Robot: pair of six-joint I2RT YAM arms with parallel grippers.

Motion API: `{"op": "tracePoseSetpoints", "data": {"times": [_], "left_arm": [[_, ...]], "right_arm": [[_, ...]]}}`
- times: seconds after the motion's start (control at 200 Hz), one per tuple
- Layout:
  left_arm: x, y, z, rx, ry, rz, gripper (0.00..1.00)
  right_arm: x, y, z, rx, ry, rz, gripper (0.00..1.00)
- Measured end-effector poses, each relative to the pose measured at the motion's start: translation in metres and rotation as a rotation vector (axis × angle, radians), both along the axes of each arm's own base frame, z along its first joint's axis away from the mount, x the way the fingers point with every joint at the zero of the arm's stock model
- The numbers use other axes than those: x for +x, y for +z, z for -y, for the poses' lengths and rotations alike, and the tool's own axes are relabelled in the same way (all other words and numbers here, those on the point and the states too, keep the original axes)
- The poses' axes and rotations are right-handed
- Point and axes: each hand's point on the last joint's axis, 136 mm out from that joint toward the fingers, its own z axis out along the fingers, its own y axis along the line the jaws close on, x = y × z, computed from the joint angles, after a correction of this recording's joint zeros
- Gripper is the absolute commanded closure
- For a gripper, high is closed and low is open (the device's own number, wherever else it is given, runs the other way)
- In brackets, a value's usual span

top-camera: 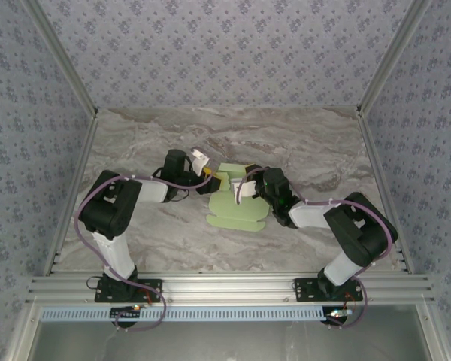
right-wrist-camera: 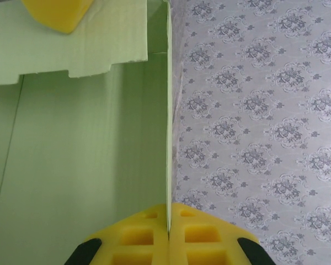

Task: Fold the paper box

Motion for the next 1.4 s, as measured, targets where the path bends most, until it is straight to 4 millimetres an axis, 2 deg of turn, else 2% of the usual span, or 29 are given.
{"op": "tracePoseSetpoints", "data": {"times": [0.415, 0.769, 0.974, 1.154, 1.269, 1.399], "left_arm": [[0.011, 0.001, 0.007, 0.043, 0.092, 0.057, 0.52], [0.015, 0.007, 0.013, 0.047, 0.13, 0.113, 0.52], [0.009, -0.004, 0.01, 0.077, 0.146, 0.119, 0.56], [0.005, -0.016, 0.015, 0.13, 0.163, 0.138, 0.6], [0.008, -0.023, 0.013, 0.16, 0.195, 0.142, 0.62], [0.014, -0.022, 0.007, 0.171, 0.242, 0.151, 0.63]], "right_arm": [[0.0, -0.002, 0.0, 0.002, -0.002, -0.011, 1.0], [0.0, -0.002, 0.0, -0.01, 0.0, -0.005, 1.0], [-0.001, -0.001, -0.001, -0.025, 0.004, 0.007, 1.0], [0.0, -0.001, -0.001, -0.024, 0.002, 0.008, 1.0], [-0.001, -0.001, -0.001, -0.024, 0.002, 0.007, 1.0], [-0.001, -0.002, -0.001, -0.023, 0.002, 0.005, 1.0]]}}
